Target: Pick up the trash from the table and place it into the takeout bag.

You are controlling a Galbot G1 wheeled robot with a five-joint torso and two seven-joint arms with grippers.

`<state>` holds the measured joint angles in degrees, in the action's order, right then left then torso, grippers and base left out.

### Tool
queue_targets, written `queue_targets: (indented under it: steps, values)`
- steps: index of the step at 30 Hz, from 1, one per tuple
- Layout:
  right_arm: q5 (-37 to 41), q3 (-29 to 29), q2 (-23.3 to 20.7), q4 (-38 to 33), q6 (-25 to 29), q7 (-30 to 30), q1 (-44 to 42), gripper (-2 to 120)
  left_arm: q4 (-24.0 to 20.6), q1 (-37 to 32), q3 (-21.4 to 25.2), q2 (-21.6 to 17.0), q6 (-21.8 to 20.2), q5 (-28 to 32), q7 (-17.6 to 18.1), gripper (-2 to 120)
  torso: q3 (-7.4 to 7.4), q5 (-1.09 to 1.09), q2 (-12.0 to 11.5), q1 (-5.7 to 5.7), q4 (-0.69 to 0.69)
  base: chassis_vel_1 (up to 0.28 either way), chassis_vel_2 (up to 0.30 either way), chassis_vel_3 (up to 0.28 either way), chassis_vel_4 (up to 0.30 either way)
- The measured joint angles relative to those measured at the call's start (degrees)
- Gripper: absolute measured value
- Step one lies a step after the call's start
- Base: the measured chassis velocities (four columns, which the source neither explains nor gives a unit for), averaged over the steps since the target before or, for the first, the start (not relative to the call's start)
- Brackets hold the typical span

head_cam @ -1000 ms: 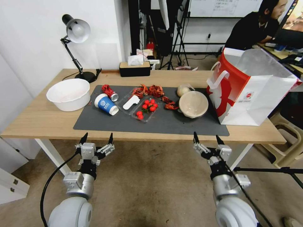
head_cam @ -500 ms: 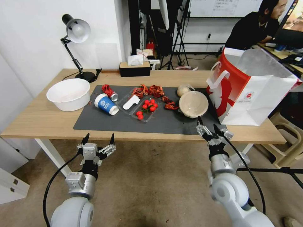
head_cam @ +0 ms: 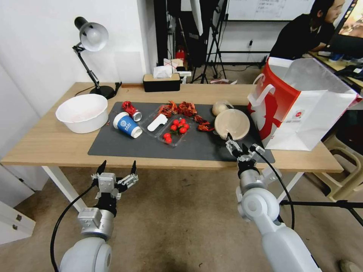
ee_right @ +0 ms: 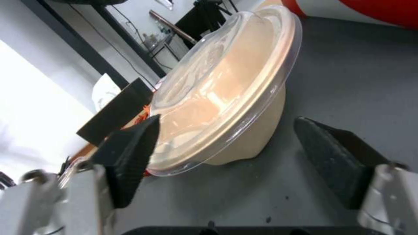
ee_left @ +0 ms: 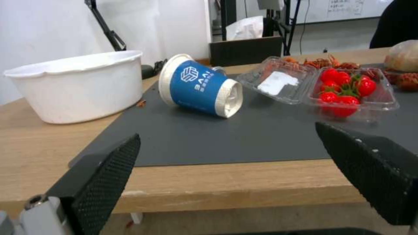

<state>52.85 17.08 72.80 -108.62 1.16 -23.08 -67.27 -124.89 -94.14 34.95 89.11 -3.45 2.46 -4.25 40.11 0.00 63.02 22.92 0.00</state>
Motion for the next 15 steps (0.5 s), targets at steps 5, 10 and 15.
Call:
queue_targets:
  steps: [5, 10, 15]
  values:
    - [0.04, -0.04, 0.04, 0.09, -0.07, -0.12, 0.02, 64, 0.14, 0.08, -0.08, 0.14, 0.04, -0.09, 0.00, 100, 0.00, 0.00, 0.00, 0.00, 0.00, 0.000, 0.000, 0.000, 0.000]
    - [0.04, -0.03, 0.09, -0.15, -0.08, -0.13, -0.46, 46, 0.25, 0.14, -0.28, 0.30, 0.05, -0.24, 0.00, 100, 0.00, 0.00, 0.00, 0.00, 0.00, 0.000, 0.000, 0.000, 0.000]
    - [-0.03, 0.02, 0.17, -0.35, -0.10, -0.15, -1.05, 27, 0.31, 0.13, -0.45, 0.40, 0.14, -0.37, -0.04, 100, 0.00, 0.01, 0.00, 0.00, 0.00, 0.000, 0.000, 0.000, 0.000]
